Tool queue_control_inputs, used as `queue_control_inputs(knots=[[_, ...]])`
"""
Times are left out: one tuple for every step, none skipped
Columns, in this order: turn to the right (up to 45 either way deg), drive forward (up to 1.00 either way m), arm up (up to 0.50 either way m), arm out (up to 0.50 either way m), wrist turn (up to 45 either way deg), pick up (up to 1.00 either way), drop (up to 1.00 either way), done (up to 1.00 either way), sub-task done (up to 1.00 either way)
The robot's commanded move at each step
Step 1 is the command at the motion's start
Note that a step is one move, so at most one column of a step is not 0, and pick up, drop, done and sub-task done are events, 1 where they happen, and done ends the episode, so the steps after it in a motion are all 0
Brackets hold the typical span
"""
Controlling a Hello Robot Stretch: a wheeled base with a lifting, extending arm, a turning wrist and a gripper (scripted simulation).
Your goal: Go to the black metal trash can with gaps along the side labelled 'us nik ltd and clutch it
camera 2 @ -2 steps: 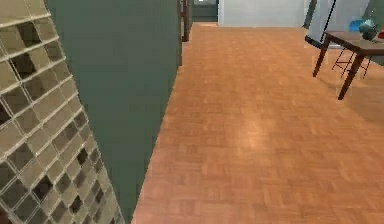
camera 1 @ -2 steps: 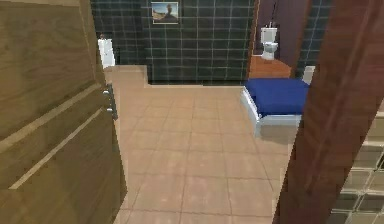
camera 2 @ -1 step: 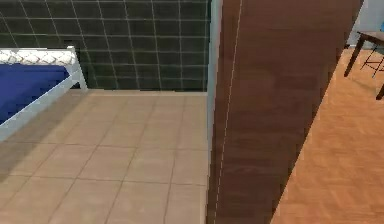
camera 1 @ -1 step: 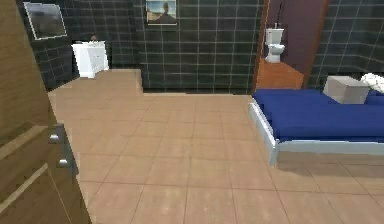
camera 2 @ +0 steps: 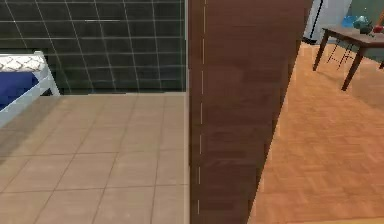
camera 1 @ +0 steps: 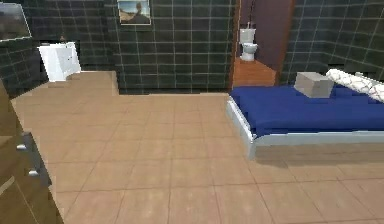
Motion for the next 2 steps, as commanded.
queue_control_inputs(knots=[[0.0,1.00,0.00,0.00,0.0,0.00,0.00,0.00,0.00],[0.0,1.00,0.00,0.00,0.0,0.00,0.00,0.00,0.00]])
